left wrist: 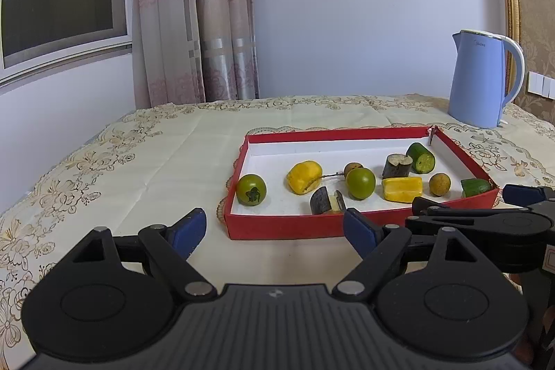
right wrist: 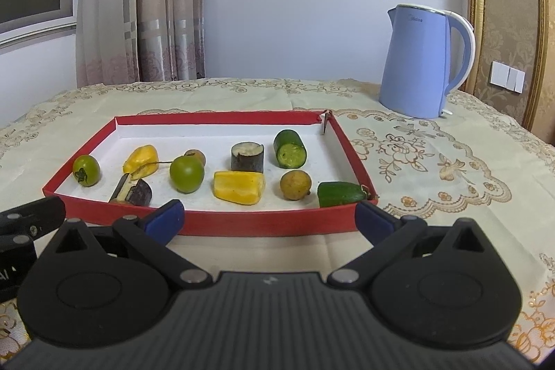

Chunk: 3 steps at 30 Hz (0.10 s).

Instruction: Organize fruits

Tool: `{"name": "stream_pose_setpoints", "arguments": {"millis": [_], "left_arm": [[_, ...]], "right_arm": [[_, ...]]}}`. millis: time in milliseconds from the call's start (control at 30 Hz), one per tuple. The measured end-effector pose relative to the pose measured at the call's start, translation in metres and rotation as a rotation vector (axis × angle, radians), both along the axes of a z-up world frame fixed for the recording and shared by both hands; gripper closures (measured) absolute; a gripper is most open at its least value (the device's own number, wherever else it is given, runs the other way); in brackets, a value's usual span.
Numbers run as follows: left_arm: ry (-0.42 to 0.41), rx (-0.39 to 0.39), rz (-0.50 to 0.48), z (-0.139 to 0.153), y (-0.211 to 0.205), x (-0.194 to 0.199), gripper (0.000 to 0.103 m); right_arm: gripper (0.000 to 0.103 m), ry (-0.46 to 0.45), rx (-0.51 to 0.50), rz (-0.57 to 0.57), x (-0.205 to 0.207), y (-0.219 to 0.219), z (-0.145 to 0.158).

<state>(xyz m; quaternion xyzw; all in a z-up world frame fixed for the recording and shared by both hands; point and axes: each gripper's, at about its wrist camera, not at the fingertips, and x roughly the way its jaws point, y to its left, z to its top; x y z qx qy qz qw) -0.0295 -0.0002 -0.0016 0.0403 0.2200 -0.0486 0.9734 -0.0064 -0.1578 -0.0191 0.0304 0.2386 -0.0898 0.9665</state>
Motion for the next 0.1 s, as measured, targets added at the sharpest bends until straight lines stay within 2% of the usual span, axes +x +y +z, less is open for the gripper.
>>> {"name": "stream_pose_setpoints", "arguments": {"millis": [100], "left_arm": [[0.000, 0.016, -0.006, -0.0012, -0.0020, -0.0001, 0.017]], "right_arm": [[0.000, -0.001, -0.001, 0.000, 0.0003, -0.0001, 0.0001]]}}
